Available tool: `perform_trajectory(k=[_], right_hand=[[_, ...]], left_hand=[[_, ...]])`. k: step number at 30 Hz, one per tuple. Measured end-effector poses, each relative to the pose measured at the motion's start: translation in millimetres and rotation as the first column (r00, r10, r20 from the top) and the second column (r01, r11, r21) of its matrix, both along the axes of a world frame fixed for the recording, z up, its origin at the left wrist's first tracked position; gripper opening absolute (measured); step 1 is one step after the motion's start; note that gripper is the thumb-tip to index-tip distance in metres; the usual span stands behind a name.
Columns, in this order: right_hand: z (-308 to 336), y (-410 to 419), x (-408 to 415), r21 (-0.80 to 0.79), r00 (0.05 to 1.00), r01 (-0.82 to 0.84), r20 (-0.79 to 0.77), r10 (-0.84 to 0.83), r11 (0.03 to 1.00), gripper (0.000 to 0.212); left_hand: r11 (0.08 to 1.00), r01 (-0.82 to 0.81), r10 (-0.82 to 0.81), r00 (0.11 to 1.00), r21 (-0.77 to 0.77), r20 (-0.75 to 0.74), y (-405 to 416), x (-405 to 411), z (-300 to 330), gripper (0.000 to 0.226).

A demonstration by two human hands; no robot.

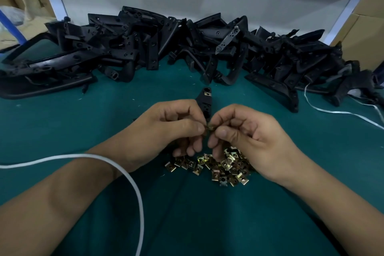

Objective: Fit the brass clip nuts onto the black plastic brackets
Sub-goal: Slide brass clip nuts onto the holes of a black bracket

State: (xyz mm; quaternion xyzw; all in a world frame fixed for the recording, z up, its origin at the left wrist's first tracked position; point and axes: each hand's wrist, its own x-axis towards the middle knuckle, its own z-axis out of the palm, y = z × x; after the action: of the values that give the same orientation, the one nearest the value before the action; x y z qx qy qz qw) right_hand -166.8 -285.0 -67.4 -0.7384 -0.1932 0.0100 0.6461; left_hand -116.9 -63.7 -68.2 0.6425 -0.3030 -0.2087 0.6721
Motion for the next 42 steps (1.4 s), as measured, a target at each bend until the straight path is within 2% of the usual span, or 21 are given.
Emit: perform_trajectory(k=[2, 6, 9, 11, 14, 18, 21, 23, 30, 37, 39, 42], right_hand=[[0.3, -2.2, 1.5, -0.019, 1.000, 0.025, 0.006, -0.025, 1.000, 0.009], [-2.1, -1.8, 3.6, -0.030, 0.992, 0.115, 0.059, -0.113, 0.993, 0.011], [-3.4, -4.0, -0.7, -0.227, 0.974, 0.174, 0.185, -0.133, 0.958, 0.006], [-1.5, -4.5, -4.3, -0.367, 0.949, 0.221, 0.293, -0.113, 0.904, 0.005], [2.5, -1.7, -6.5, -0.457, 0.923, 0.267, 0.374, -0.090, 0.849, 0.004], [5.0, -2.2, -8.1, -0.501, 0.939, 0.224, 0.341, -0.047, 0.836, 0.004], [5.6, -0.1, -11.1, -0.476, 0.969, 0.142, 0.244, -0.024, 0.868, 0.012], [6.4, 2.6, -11.8, -0.477, 0.971, 0.148, 0.236, -0.036, 0.866, 0.015], [15.7, 10.7, -16.6, -0.629, 0.922, 0.306, 0.384, -0.057, 0.715, 0.022], [18.0, 13.5, -12.8, -0.725, 0.894, 0.364, 0.448, 0.000, 0.585, 0.028], [15.6, 2.9, -10.3, -0.683, 0.864, 0.403, 0.504, -0.006, 0.609, 0.021], [16.9, -33.8, -2.3, -0.557, 0.806, 0.501, 0.579, -0.124, 0.662, 0.017]], left_hand=[[0.999, -0.010, 0.008, 0.999, 0.036, 0.036, -0.9, 0.2, -2.1, 0.019], [0.986, -0.104, 0.071, 0.970, 0.132, 0.233, -5.9, -2.2, -5.5, 0.018], [0.961, -0.223, 0.141, 0.905, 0.166, 0.402, -4.5, -1.6, -6.6, 0.025], [0.958, -0.224, 0.125, 0.887, 0.177, 0.444, -3.4, -1.2, -6.5, 0.025], [0.958, -0.197, 0.077, 0.874, 0.206, 0.480, -4.5, -3.2, -6.1, 0.026], [0.972, -0.143, 0.048, 0.898, 0.187, 0.437, -6.0, -5.8, -4.3, 0.030], [0.989, -0.085, 0.039, 0.938, 0.120, 0.345, -7.1, -7.6, -1.6, 0.030], [0.996, -0.050, 0.029, 0.963, 0.073, 0.269, -7.7, -7.9, -0.7, 0.032], [0.997, -0.072, 0.068, 0.989, 0.021, 0.130, -6.0, -6.3, 0.2, 0.040], [0.999, -0.027, 0.026, 1.000, 0.017, 0.012, -5.3, -4.5, 2.2, 0.041], [1.000, -0.021, 0.021, 1.000, 0.001, -0.023, -0.2, -3.6, 4.1, 0.040], [0.992, -0.114, 0.111, 0.992, -0.051, -0.057, 18.3, 5.0, 6.7, 0.038]])
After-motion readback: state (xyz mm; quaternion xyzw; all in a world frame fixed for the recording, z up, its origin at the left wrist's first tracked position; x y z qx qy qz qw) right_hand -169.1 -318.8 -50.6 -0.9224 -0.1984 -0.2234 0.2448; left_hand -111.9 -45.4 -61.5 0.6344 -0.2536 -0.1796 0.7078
